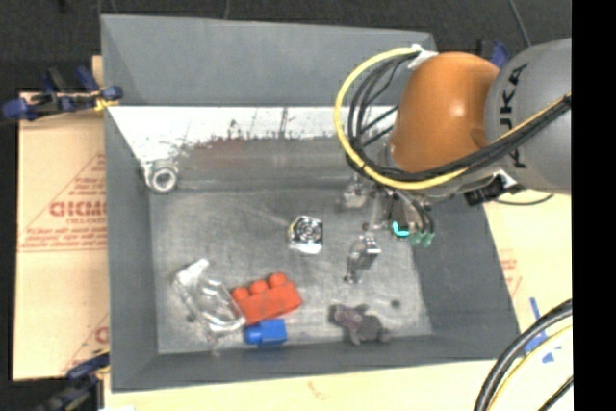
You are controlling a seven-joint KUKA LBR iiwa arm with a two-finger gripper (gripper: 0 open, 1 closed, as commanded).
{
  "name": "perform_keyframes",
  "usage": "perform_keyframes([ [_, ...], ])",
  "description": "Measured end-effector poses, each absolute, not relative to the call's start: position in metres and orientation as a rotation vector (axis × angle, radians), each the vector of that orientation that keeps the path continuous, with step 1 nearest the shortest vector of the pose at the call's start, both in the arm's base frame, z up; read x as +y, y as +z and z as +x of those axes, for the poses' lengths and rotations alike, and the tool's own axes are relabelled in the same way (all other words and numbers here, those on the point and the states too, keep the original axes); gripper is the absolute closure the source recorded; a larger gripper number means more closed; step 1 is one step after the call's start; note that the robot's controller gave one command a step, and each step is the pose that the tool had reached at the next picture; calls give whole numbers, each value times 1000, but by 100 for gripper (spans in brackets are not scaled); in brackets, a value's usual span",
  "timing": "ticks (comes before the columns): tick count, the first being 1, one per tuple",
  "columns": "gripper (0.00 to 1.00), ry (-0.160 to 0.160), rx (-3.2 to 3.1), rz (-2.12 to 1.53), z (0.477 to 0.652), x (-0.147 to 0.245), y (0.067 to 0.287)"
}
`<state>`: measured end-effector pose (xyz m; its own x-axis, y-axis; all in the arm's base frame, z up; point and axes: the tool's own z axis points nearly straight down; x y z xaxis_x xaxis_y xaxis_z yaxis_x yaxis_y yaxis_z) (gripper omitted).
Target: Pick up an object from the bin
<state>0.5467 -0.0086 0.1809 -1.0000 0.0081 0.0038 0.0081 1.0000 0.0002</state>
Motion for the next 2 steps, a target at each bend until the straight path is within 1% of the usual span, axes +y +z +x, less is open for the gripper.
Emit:
perform_keyframes([
  [1,0,-5,-3130,215,482,119,111],
  [2,0,-3,-3089,610,498,109,75],
])
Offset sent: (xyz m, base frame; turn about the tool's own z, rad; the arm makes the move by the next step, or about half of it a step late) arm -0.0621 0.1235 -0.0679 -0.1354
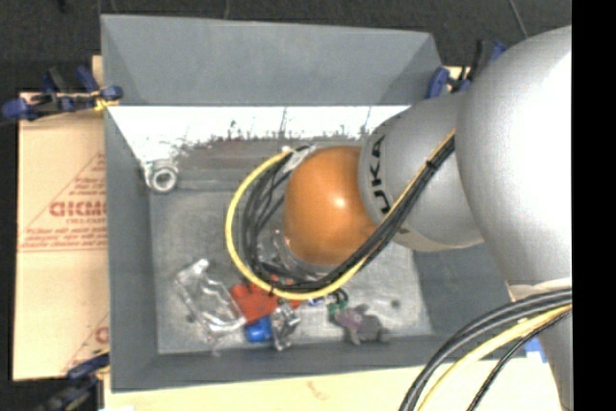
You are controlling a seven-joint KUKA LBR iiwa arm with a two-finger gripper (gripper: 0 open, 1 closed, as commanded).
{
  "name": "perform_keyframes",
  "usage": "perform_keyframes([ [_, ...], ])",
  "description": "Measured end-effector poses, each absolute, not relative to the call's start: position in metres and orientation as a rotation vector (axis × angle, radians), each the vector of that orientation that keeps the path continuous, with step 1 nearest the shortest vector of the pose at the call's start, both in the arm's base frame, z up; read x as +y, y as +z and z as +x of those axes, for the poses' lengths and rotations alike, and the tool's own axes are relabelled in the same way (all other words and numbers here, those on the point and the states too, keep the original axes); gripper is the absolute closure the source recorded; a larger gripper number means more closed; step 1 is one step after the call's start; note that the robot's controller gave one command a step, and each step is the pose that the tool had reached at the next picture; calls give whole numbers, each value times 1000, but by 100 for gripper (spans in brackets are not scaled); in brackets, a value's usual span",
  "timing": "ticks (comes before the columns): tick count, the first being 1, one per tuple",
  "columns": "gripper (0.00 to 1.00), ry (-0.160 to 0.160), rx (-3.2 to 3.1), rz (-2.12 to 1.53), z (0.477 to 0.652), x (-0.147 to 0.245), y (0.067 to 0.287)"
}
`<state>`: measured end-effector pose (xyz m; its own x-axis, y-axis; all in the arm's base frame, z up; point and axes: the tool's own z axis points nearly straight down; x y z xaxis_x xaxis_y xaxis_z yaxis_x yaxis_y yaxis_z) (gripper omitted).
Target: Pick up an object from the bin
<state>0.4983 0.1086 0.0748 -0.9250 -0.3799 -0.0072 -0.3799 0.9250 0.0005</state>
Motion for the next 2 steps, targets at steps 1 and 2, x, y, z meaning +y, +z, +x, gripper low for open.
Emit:
perform_keyframes([
  [1,100,3,3074,-603,499,109,76],
  [2,100,-1,2887,-1211,507,152,269],
])
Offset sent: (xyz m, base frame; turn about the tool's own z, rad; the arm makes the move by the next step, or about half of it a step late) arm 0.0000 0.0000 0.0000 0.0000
